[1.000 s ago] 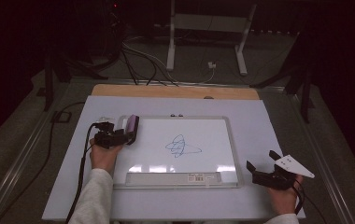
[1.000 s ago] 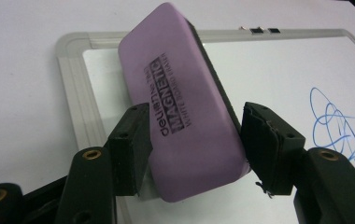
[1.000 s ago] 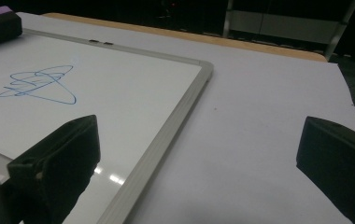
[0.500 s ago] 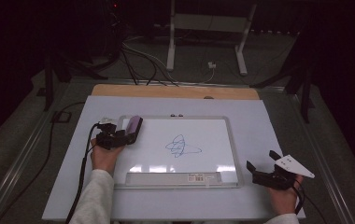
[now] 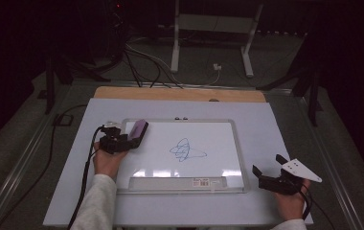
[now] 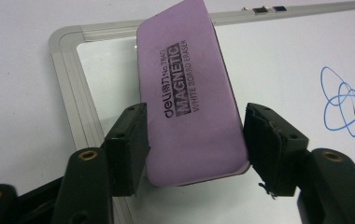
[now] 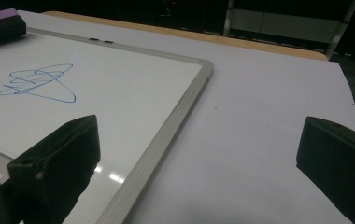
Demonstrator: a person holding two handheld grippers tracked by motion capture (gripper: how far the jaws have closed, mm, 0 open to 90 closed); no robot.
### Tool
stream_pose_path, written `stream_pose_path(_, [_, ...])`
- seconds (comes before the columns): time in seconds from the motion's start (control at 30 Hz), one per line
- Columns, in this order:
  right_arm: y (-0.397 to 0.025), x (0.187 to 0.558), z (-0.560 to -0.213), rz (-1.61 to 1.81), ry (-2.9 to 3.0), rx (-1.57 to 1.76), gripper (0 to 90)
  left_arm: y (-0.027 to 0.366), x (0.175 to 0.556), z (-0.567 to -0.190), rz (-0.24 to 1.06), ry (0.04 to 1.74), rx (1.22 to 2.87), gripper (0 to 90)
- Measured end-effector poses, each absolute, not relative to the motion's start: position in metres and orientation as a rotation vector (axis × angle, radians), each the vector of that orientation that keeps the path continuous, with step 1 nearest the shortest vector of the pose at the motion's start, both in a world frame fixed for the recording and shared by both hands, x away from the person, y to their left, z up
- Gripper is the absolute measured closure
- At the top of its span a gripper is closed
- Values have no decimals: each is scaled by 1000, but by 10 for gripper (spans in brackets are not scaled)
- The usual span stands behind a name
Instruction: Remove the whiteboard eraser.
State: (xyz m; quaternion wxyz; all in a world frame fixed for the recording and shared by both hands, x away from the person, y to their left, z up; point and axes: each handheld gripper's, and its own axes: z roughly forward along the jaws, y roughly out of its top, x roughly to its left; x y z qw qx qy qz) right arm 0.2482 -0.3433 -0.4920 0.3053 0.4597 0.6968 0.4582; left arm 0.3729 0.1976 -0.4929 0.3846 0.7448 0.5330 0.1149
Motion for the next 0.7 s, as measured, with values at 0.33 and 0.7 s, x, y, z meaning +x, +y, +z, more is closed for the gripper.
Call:
stream_pose_path(0.33, [-343, 248, -492, 1210, 1847, 1212, 0, 191, 370, -490, 298, 1312, 1941, 414])
stream_pose_path(0.7, [-343, 248, -492, 1207, 1851, 1217, 0, 188, 372, -495, 282, 1330, 1961, 370])
